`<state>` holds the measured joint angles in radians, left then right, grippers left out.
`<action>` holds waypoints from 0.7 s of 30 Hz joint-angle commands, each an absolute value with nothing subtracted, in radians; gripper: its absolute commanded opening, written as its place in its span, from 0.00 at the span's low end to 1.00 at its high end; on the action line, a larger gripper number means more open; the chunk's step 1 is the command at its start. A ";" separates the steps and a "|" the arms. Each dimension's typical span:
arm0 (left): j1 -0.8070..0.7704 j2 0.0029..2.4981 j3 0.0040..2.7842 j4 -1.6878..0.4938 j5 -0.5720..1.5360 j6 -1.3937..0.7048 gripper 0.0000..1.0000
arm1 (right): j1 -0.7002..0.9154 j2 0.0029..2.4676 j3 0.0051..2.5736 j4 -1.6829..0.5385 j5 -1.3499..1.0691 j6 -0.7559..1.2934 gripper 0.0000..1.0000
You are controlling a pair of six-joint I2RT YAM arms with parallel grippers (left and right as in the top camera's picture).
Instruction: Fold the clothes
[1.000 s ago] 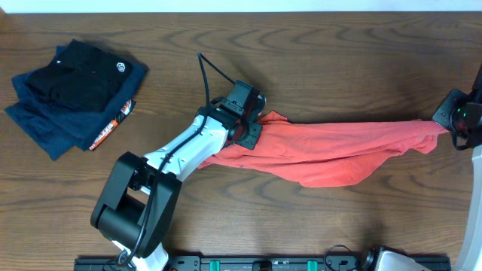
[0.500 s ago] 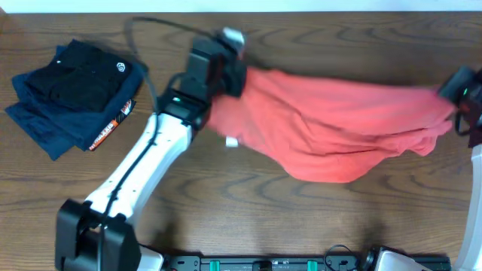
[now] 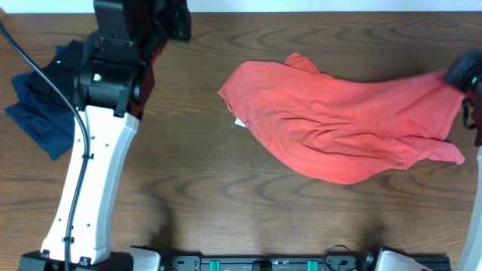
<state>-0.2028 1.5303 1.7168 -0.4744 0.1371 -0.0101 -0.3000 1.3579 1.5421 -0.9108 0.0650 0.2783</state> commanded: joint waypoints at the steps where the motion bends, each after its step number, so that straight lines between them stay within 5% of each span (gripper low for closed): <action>1: -0.235 1.584 1.697 -0.548 0.240 -0.008 0.06 | -0.305 1.352 1.554 -1.021 0.049 0.261 0.01; 3: -0.258 1.632 1.682 -0.553 0.240 -0.008 0.17 | -0.305 1.352 1.554 -1.091 0.048 0.261 0.01; 4: -0.268 1.659 1.681 -0.552 0.241 -0.008 0.37 | -0.306 1.352 1.554 -1.113 0.048 0.260 0.01; 7: -0.301 1.762 1.681 -0.510 0.285 -0.001 0.68 | -0.305 1.352 1.554 -1.142 0.048 0.260 0.01; 21: -0.471 2.212 1.788 -0.260 0.223 0.082 0.82 | -0.292 1.353 1.554 -1.192 0.047 0.260 0.01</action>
<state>-0.4519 2.1715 1.7424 -0.3019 0.2867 0.0322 -0.2977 1.3586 1.5417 -1.1847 0.0517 0.2733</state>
